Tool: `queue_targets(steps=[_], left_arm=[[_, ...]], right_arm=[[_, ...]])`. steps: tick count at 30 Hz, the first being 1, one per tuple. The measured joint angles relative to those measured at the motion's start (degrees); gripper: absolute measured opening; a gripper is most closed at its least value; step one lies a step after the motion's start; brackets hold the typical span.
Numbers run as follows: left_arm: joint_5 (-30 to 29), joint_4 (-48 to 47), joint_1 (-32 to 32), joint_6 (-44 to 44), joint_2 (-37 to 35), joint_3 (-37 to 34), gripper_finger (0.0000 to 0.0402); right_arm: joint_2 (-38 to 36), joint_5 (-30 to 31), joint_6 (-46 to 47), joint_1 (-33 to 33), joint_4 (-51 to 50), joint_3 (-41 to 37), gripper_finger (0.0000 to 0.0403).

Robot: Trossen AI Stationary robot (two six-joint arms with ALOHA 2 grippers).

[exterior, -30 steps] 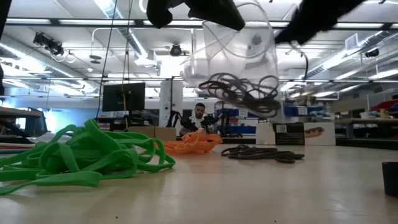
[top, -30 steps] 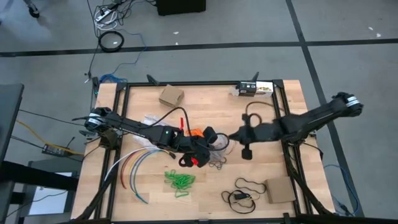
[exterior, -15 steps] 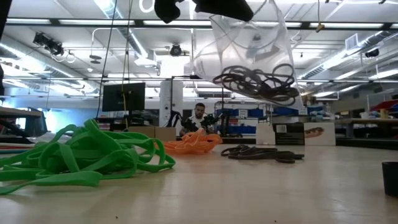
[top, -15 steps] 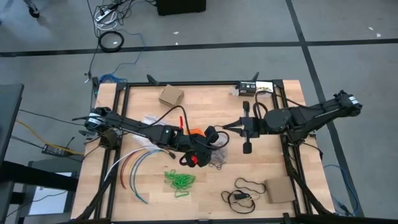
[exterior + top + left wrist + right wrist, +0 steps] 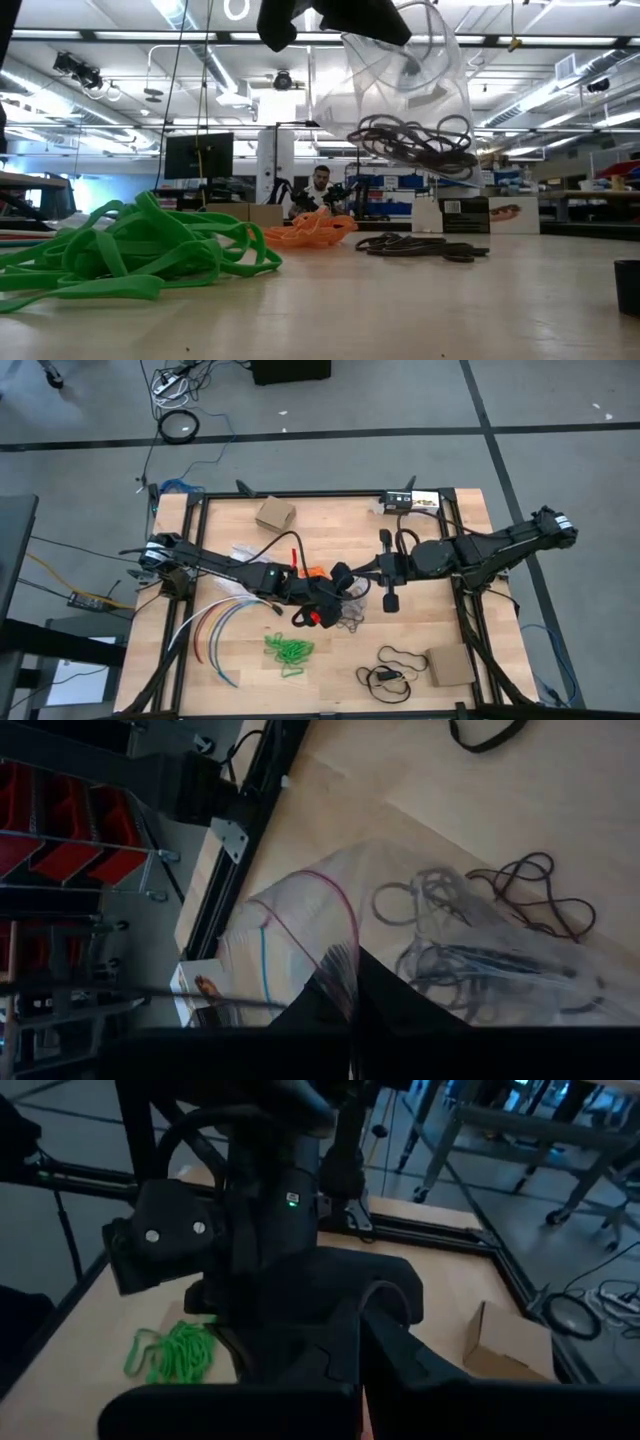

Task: Sort rubber bands
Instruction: Put the purple rubber band into the transparent zip bag

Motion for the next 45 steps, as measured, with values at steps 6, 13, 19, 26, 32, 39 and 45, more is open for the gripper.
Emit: queue_targets(steps=[6,13,19,26,32,39,45], left_arm=[[-0.4,1.3,0.0,1.0,0.0,0.0,0.0],[-1.7,3.6,0.1,2.6,-0.2,0.2,0.0],[-1.7,2.0,-0.1,3.0,-0.4,0.2,0.0],[-2.8,-2.8,-0.1,0.6,-0.5,0.2,0.0],[-2.8,-5.5,-0.2,-0.7,-0.7,0.2,0.0],[-3.0,-6.7,-0.5,-1.7,-0.7,0.2,0.0],[-3.1,-8.3,-1.0,-2.1,-0.7,0.1,0.0]], right_arm=[[0.1,-1.3,4.5,-0.5,-2.4,0.0,0.0],[1.2,-6.1,9.1,-0.5,-8.3,-0.1,0.0048],[1.6,-3.5,9.9,-0.7,-10.8,-0.1,0.0141],[-0.8,0.6,12.9,0.1,-16.6,-0.1,0.0227],[-1.4,4.3,19.7,1.9,-24.5,-3.8,0.0232],[-1.2,3.3,18.5,1.0,-3.3,-23.8,0.02],[1.2,0.4,14.4,-3.3,21.4,-39.0,0.017]])
